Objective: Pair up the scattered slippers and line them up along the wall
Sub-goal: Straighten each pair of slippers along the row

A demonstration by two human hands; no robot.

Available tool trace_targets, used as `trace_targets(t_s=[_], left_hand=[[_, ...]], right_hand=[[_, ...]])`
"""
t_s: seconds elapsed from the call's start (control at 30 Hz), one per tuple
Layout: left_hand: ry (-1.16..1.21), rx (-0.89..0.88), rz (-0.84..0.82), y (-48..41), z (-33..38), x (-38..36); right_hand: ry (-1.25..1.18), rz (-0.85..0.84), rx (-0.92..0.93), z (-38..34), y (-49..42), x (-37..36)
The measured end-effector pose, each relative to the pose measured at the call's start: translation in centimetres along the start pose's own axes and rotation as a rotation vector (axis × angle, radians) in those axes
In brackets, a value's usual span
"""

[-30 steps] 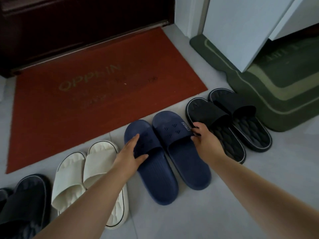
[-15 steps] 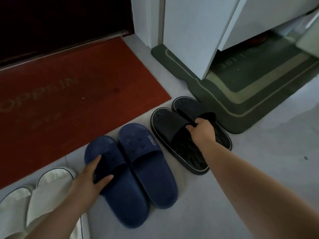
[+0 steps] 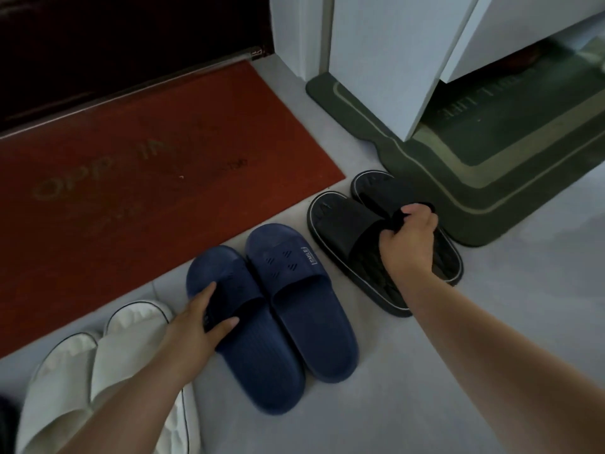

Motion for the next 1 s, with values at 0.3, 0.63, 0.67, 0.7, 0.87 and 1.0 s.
trace_targets(t_s=[0.3, 0.63, 0.67, 0.7, 0.87, 1.0], left_hand=[[-0.005, -0.019, 0.002, 0.4, 0.4, 0.1], [-0.010, -0.043, -0.036, 1.3, 1.0, -0.2], [-0.015, -0.045, -0.033, 1.3, 1.1, -0.2], [-0.019, -0.044, -0.031, 1.3, 1.1, -0.1], [-0.003, -0.035, -0.032, 1.5, 1.0, -0.3], [-0.001, -0.062, -0.017, 1.8, 1.3, -0.3]], right_hand=[[0.298, -0.565, 0.442, -5.2, 9.9, -9.2], [0.199, -0.516, 0.414, -4.4, 10.2, -8.1], [0.193, -0.513, 0.411, -4.5, 10.1, -8.1], [0.189, -0.510, 0.409, -4.6, 10.0, -8.0], [0.262, -0.553, 0.406, -4.6, 10.1, -8.4], [0.350, -0.606, 0.411, -4.7, 11.3, -9.1]])
Point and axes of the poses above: each hand's wrist, its own y-axis away from the middle knuckle, its own x-axis out of the back of the hand, z = x × y, the point moved 10 cm from there along -y, towards the middle knuckle, and after that the axes turned 9 degrees about y, right-handed, at the moved point
